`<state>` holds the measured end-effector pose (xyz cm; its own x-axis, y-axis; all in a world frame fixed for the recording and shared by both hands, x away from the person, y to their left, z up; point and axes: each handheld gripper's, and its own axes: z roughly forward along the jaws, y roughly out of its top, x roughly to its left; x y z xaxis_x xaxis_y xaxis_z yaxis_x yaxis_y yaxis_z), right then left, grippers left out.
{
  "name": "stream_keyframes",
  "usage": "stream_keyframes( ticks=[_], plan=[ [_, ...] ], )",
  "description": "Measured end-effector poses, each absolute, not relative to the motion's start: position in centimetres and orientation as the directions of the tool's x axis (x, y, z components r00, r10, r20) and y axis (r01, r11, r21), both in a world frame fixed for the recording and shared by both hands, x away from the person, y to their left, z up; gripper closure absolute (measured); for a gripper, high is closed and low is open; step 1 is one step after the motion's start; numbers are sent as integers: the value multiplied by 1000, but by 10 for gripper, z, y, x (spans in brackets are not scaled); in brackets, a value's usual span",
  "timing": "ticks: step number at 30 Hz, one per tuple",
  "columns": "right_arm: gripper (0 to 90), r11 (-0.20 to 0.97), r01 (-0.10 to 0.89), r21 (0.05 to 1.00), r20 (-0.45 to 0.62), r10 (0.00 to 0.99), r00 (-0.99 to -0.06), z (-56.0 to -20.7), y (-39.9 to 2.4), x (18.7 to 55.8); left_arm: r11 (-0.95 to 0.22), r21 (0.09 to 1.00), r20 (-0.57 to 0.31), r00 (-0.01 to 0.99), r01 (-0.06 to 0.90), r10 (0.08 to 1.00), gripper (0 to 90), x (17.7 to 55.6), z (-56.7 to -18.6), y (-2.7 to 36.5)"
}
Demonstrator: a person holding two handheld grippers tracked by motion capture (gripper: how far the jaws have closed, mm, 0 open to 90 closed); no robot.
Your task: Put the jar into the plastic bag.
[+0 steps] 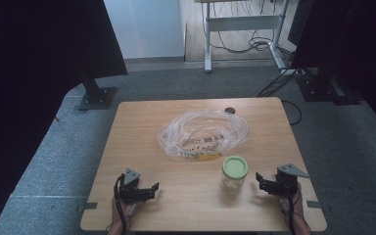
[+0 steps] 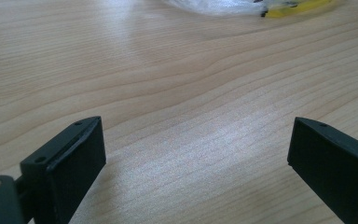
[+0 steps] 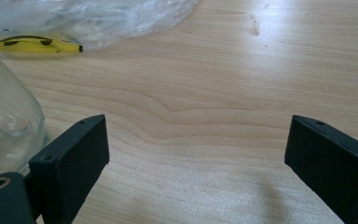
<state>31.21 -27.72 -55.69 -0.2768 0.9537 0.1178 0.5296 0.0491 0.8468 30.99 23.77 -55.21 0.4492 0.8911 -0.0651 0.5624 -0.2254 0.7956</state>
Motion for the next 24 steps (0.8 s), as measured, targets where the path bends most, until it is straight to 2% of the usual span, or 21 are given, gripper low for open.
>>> stream_keyframes(
  ticks=[8, 15, 21, 24],
  plan=[
    [69, 54, 539, 840, 107, 959, -264, -557, -276, 313, -229, 795, -59, 447, 562, 892, 37, 309, -552, 237],
    [68, 93, 527, 845, 57, 964, -261, -557, -271, 312, -230, 793, -62, 449, 565, 892, 36, 310, -552, 237],
    [71, 78, 505, 859, 65, 963, -260, -556, -275, 308, -230, 793, -62, 450, 565, 891, 36, 310, -552, 237],
    [44, 49, 502, 863, 82, 969, -235, -552, -276, 307, -230, 792, -62, 450, 565, 891, 36, 310, -552, 238]
  ],
)
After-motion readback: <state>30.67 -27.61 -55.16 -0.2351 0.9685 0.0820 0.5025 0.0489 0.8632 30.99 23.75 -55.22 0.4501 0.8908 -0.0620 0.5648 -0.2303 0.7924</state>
